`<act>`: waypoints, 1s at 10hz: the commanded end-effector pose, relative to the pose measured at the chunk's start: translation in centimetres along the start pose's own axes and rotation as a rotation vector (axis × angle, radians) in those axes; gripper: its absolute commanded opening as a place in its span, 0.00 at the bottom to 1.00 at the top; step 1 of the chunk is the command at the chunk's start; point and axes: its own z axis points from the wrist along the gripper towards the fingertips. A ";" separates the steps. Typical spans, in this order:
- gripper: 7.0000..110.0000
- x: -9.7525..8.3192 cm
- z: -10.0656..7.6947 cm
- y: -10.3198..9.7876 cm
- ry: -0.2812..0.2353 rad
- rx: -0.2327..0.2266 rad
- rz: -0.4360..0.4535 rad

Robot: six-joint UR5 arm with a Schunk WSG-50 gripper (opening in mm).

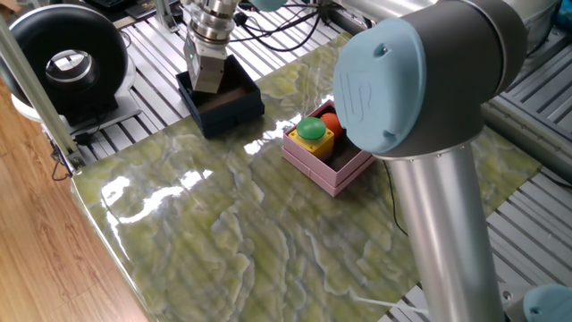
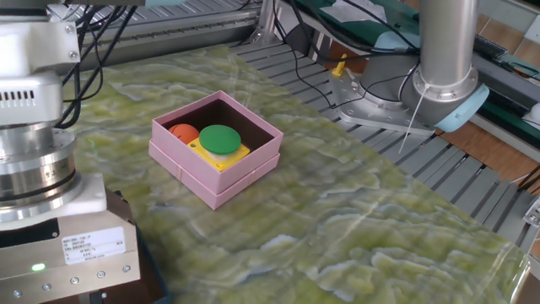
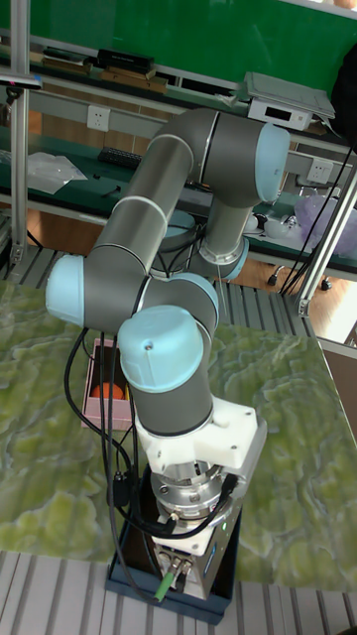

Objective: Move an object from one box to another

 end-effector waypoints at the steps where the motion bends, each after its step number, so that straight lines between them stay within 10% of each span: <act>1: 0.36 1.0 -0.2 0.6 0.021 -0.017 0.021; 4: 0.36 4.1 -1.6 2.5 0.069 -0.056 0.029; 10: 0.36 -0.8 -1.9 0.4 -0.001 -0.030 0.035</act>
